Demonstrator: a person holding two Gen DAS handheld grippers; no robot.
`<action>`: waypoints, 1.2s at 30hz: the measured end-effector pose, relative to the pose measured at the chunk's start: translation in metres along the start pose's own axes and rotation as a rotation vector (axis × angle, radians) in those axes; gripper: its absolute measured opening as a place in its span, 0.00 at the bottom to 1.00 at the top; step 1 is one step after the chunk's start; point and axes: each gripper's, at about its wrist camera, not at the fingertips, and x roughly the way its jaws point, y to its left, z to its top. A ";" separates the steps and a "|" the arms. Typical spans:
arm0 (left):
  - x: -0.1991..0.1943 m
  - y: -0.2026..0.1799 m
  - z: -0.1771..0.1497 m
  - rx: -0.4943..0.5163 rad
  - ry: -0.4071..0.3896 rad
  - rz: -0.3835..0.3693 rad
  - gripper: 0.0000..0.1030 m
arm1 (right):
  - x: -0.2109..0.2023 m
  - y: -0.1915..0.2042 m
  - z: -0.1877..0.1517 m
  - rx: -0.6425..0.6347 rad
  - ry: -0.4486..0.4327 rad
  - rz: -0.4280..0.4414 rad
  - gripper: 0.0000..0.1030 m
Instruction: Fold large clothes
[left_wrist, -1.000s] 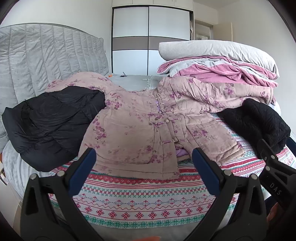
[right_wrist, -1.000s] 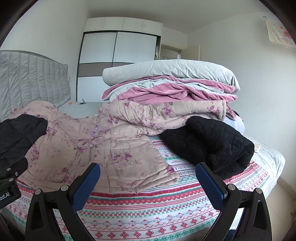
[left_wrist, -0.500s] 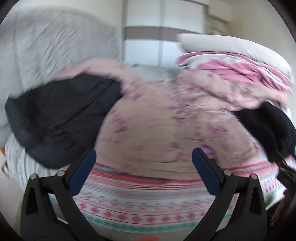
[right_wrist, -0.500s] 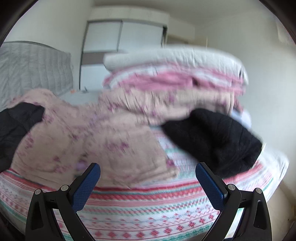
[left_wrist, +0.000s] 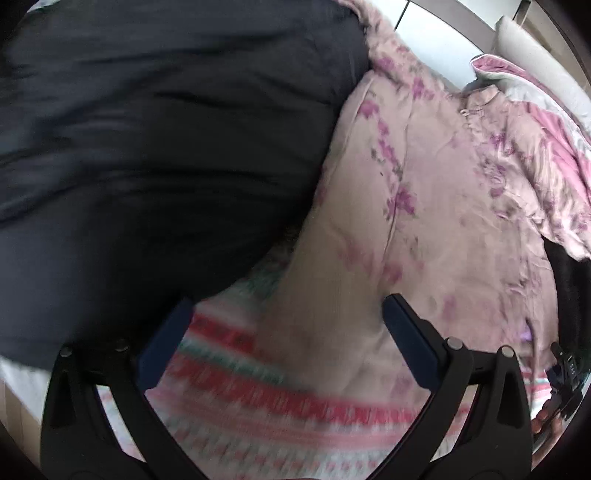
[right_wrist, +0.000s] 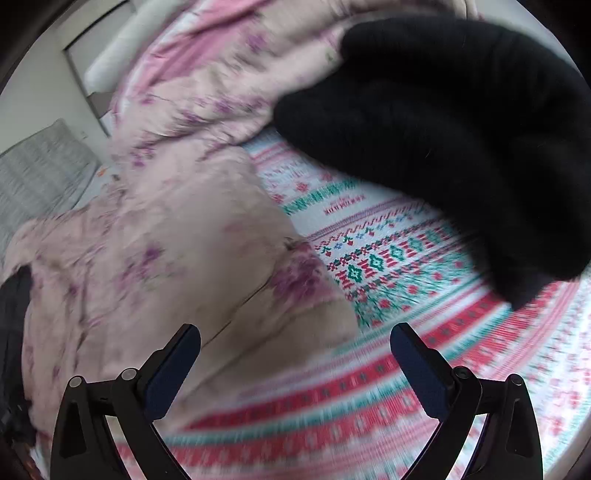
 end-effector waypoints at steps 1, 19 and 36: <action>0.003 -0.008 0.001 -0.001 -0.033 -0.015 1.00 | 0.008 0.000 0.001 0.028 -0.010 0.002 1.00; -0.262 0.000 -0.036 -0.131 -0.341 -0.460 0.15 | -0.247 0.047 0.026 -0.004 -0.380 0.397 0.13; -0.276 0.086 -0.108 -0.248 -0.284 -0.173 0.56 | -0.199 -0.038 -0.059 -0.222 -0.037 -0.382 0.39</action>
